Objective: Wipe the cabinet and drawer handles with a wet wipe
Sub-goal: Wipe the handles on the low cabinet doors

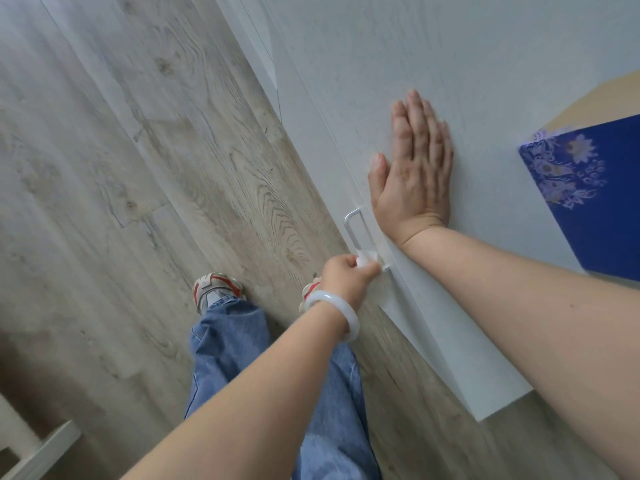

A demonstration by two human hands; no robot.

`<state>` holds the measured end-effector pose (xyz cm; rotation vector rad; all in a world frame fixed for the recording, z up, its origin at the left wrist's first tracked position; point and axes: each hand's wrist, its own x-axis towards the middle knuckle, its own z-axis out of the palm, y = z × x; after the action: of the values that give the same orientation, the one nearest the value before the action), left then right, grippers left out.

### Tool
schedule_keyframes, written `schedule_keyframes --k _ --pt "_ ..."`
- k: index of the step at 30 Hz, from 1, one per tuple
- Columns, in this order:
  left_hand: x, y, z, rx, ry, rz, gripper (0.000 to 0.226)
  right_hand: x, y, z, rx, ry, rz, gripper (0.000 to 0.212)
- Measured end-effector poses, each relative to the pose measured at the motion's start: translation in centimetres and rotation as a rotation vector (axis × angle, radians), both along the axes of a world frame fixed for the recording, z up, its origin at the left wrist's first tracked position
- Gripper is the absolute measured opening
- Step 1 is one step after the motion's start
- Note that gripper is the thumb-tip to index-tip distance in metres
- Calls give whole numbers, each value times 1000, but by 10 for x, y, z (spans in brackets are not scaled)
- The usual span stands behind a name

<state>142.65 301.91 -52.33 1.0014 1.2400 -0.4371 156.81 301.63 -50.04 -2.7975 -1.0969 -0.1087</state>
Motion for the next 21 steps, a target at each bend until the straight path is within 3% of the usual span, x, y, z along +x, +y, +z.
schedule_keyframes --k 4,8,13,16,21 --pt "4 13 -3 82 -50 -14 28 -1 1 0 4 -5 3 65" --pt "8 30 0 61 -94 181 14 -2 1 0 -4 -9 -3 66" --pt "-3 -4 4 -40 -54 88 31 -1 1 1 2 -3 -3 66" --pt "1 13 -1 23 -72 68 24 -1 1 1 7 -8 0 66" --pt "5 12 4 22 -65 217 14 -1 2 0 7 -13 -2 65"
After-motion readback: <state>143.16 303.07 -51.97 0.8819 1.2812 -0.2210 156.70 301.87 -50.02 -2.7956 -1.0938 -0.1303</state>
